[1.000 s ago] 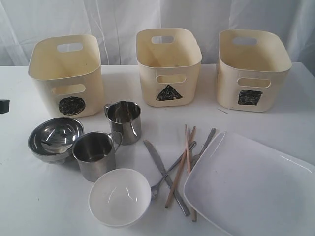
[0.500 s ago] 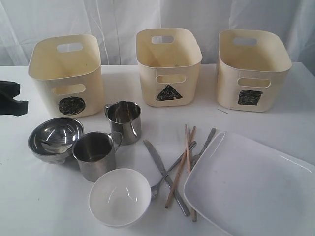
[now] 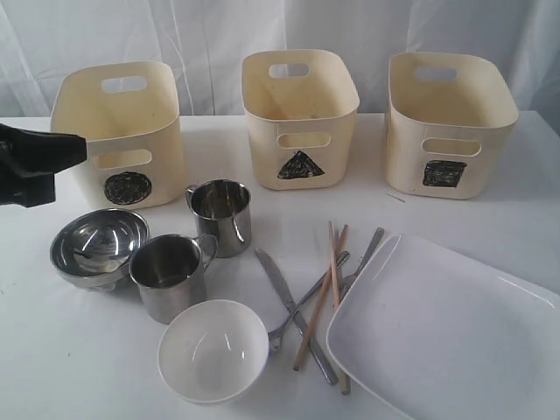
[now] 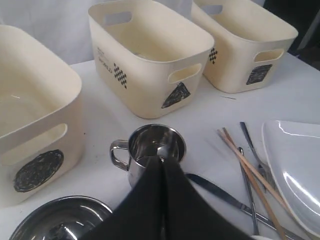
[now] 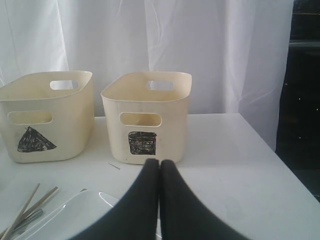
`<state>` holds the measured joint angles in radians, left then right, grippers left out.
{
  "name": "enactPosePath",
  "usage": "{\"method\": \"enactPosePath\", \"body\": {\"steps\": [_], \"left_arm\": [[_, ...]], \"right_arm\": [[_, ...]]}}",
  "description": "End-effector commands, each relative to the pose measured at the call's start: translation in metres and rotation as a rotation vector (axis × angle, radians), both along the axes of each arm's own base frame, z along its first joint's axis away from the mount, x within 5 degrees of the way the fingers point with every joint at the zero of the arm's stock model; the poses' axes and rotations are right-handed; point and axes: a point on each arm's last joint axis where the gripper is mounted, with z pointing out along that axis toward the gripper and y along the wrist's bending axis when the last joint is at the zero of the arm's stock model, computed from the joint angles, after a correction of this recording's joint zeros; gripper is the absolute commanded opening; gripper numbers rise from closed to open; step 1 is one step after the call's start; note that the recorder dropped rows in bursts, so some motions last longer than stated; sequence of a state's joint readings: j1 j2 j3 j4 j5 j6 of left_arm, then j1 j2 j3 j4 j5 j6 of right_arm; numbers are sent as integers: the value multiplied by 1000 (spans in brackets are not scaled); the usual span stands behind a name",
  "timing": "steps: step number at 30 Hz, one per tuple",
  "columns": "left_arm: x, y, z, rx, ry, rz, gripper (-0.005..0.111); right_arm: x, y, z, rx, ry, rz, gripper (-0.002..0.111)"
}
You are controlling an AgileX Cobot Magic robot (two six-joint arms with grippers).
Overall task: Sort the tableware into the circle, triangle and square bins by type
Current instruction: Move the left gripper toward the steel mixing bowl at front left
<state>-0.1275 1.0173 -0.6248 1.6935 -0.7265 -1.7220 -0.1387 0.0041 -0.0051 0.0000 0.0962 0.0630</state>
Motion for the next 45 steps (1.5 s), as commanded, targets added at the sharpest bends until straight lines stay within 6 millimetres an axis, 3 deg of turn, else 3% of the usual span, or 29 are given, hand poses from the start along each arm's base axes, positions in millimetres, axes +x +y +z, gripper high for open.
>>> {"method": "enactPosePath", "body": {"steps": [1, 18, 24, 28, 31, 34, 35, 37, 41, 45], "left_arm": [[-5, 0, 4, -22, 19, 9, 0], [0, 7, 4, -172, 134, 170, 0], [1, 9, 5, -159, 112, 181, 0], [1, 11, 4, -316, -16, 214, 0], [5, 23, -6, -192, -44, 363, 0], [0, 23, -18, 138, 12, 413, 0], [-9, 19, -21, 279, 117, 372, 0], [-19, 14, -14, 388, 275, 322, 0], [-17, 16, 20, 448, 370, 344, 0], [12, 10, 19, 371, 491, 345, 0]], "right_arm": [[0, 0, 0, 0, -15, 2, 0], [0, 0, 0, 0, -11, 2, 0], [0, 0, 0, -1, -15, 2, 0], [0, 0, 0, -1, -15, 2, 0], [0, 0, 0, -1, -15, 2, 0], [0, 0, -1, 0, -10, 2, 0], [0, 0, 0, 0, -12, 2, 0], [0, 0, 0, 0, -12, 2, 0], [0, 0, 0, 0, -12, 2, 0], [0, 0, 0, 0, -15, 2, 0]]}}
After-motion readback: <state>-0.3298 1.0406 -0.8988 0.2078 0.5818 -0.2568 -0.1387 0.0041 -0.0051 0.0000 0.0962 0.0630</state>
